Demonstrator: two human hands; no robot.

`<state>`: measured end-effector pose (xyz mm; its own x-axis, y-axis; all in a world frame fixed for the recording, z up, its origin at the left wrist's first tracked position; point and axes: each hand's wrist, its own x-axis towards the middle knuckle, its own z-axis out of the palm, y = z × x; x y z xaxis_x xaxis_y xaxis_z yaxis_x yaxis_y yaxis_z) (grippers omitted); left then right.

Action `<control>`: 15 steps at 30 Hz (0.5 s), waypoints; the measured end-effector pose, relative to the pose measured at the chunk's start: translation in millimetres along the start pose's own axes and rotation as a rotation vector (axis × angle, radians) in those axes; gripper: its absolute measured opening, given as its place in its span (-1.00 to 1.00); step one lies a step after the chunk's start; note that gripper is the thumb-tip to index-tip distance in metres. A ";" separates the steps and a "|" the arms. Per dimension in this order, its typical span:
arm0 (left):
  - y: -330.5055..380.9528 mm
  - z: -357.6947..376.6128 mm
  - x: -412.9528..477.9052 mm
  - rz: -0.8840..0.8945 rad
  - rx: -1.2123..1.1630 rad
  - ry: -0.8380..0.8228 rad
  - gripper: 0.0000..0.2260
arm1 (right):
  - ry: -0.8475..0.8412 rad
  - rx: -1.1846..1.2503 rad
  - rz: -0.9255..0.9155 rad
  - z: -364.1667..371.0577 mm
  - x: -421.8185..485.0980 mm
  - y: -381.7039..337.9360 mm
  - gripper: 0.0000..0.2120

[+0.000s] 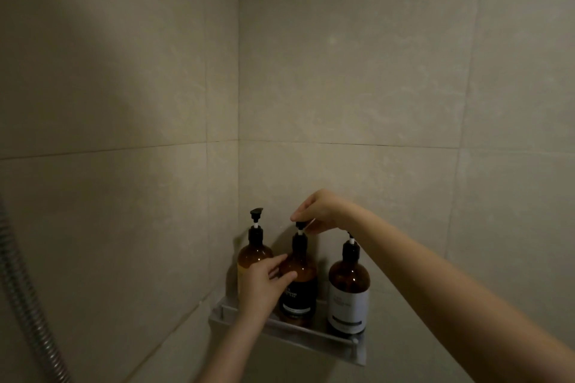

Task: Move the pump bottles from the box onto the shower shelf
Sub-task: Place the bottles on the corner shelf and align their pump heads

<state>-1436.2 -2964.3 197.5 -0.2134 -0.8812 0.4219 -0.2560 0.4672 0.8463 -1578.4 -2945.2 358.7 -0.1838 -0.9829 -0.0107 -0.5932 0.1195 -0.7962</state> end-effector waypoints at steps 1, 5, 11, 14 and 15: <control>0.6 -0.4 -0.1 -0.003 -0.001 -0.001 -0.58 | 0.007 0.009 0.003 0.3 -0.5 0.5 -0.69; 2.4 -0.6 -0.7 -0.004 0.012 -0.002 -0.58 | 0.018 0.014 -0.001 1.3 -0.6 1.6 -0.69; 10.3 -3.8 -5.6 0.016 0.006 0.066 -0.61 | 0.095 -0.070 -0.054 1.5 9.4 -2.3 -0.68; 15.4 -16.5 -5.5 0.025 -0.029 0.293 -0.76 | 0.209 -0.128 -0.213 9.1 21.1 -11.0 -0.70; 15.4 -21.0 -4.3 0.017 -0.041 0.362 -0.78 | 0.218 -0.162 -0.249 13.8 24.1 -14.8 -0.70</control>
<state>-1419.5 -2954.8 215.5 0.1319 -0.8454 0.5175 -0.2157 0.4851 0.8474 -1563.2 -2972.6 361.8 -0.1706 -0.9337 0.3148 -0.7539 -0.0820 -0.6518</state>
